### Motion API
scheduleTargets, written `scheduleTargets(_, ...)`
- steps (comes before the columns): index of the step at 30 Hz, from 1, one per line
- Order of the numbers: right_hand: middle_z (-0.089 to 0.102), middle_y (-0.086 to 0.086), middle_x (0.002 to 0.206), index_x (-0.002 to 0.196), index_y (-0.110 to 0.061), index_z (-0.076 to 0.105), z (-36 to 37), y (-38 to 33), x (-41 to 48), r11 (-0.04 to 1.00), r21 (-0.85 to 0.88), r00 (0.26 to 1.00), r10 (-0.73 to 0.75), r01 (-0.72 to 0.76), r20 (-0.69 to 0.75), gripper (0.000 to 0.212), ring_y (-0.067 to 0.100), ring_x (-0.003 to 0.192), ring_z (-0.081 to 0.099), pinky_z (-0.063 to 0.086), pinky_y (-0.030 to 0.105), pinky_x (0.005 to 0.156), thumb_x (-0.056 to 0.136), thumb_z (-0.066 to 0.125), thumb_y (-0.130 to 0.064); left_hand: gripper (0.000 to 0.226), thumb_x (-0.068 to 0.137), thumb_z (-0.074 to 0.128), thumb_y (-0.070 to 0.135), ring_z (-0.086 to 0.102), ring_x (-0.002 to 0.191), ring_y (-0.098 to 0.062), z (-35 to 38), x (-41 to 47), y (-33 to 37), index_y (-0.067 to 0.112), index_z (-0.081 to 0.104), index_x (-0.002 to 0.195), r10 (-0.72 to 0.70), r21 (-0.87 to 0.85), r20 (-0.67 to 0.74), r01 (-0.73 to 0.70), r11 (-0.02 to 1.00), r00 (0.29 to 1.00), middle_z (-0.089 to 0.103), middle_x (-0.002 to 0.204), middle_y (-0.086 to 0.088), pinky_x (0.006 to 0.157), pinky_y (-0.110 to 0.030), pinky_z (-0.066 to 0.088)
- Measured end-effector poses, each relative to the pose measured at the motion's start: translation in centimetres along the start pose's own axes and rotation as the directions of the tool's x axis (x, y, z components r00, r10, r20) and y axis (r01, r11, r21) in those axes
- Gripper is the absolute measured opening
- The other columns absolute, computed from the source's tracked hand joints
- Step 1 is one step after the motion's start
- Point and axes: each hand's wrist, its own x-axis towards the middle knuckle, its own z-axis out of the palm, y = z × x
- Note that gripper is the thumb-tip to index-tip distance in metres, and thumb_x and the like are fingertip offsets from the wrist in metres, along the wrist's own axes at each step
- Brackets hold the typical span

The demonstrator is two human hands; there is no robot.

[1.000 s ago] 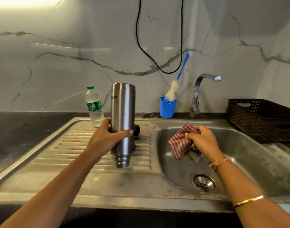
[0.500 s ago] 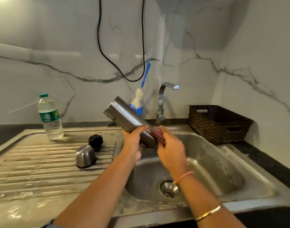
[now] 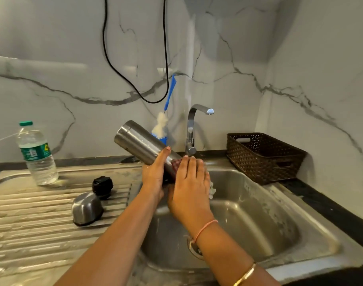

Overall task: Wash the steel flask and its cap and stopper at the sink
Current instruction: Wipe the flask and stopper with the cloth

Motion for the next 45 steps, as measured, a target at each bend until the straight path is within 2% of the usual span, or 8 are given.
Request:
scheduleTargets(7,0.069,-0.008,0.096,0.111,-0.026,0.057,-3.3,4.8,1.1,0.572,0.69,0.848,0.019,-0.444,0.53,0.063,0.002,0.07,0.067,0.053,0.015,0.056,0.063,0.076,-0.062,0.061,0.067,0.079,0.035,0.068,0.085,-0.017,0.0,-0.4,0.8,0.018,0.053,0.12,0.114,0.131,0.156,-0.135,0.982,0.981,0.069,0.099,-0.007,0.068,-0.03,0.055)
scheduleTargets(17,0.037,0.035,0.14,0.138,0.009,0.029,0.0,-2.1,-2.7,0.995,-0.099,0.978,-0.002,-0.018,-0.206,0.056,0.051,0.129,0.037,0.037,0.058,0.101,0.086,0.026,-0.011,0.065,0.074,0.075,0.042,0.067,0.095,-0.031,0.3,-0.2,2.0,0.01,0.047,0.123,-0.175,-0.215,-0.003,0.17,0.962,0.985,0.065,0.109,-0.017,0.087,-0.045,0.055)
scheduleTargets(22,0.054,0.014,0.135,0.129,-0.01,0.057,-1.3,0.9,-0.7,0.981,-0.092,0.93,-0.189,0.168,-0.315,0.059,0.038,0.118,0.047,0.049,0.048,0.08,0.072,0.063,-0.026,0.057,0.075,0.073,0.046,0.071,0.084,-0.025,0.1,-0.1,2.5,0.01,0.055,0.115,-0.176,-0.199,0.009,0.174,0.964,0.984,0.071,0.097,-0.014,0.072,-0.036,0.059)
scheduleTargets(29,0.038,0.001,0.145,0.138,-0.035,0.044,-2.0,2.4,0.4,0.918,0.391,0.991,-0.024,0.072,-0.129,0.064,0.03,0.134,0.035,0.041,0.05,0.101,0.085,0.031,-0.068,0.056,0.077,0.072,0.046,0.072,0.076,-0.025,0.9,-1.1,2.6,0.008,0.055,0.114,-0.218,-0.203,0.1,0.235,0.951,0.971,0.071,0.093,-0.013,0.076,-0.042,0.059)
scheduleTargets(34,0.066,0.002,0.106,0.11,-0.03,0.066,-2.2,2.8,0.9,0.279,0.889,0.904,0.337,-0.363,0.264,0.04,0.018,0.085,0.068,0.057,0.035,0.063,0.087,0.051,-0.06,0.061,0.077,0.072,0.038,0.067,0.096,-0.027,0.4,-1.7,1.3,0.012,0.046,0.126,-0.107,-0.127,0.064,0.115,0.985,0.992,0.066,0.11,-0.013,0.078,-0.039,0.055)
scheduleTargets(39,0.066,0.018,0.09,0.115,-0.009,0.062,-3.6,4.6,1.2,-0.589,0.467,0.625,-0.084,-0.659,0.776,0.055,0.025,0.06,0.064,0.051,0.025,0.041,0.09,0.047,-0.055,0.098,0.051,0.087,0.041,0.069,0.097,-0.024,0.5,-2.0,2.0,0.015,0.04,0.134,0.023,-0.088,0.285,0.002,0.996,0.958,0.064,0.118,-0.012,0.071,-0.034,0.058)
scheduleTargets(42,0.07,0.012,0.085,0.098,-0.017,0.068,-3.6,3.8,1.3,-0.539,0.65,0.717,0.115,-0.536,0.687,0.043,0.021,0.058,0.064,0.048,0.024,0.041,0.09,0.048,-0.054,0.119,0.032,0.089,0.055,0.067,0.1,-0.018,0.6,-1.4,2.2,0.025,0.034,0.133,0.03,0.05,0.338,-0.049,0.998,0.941,0.062,0.121,-0.007,0.07,-0.029,0.057)
scheduleTargets(45,0.071,0.002,0.088,0.088,-0.026,0.069,-3.0,3.5,1.0,-0.102,0.949,0.824,0.475,-0.297,0.309,0.021,0.014,0.064,0.067,0.057,0.036,0.051,0.091,0.057,-0.042,0.081,0.067,0.079,0.038,0.062,0.106,-0.022,0.6,-1.3,2.3,0.027,0.034,0.133,-0.002,0.088,0.316,-0.027,0.996,0.949,0.06,0.125,-0.008,0.079,-0.036,0.055)
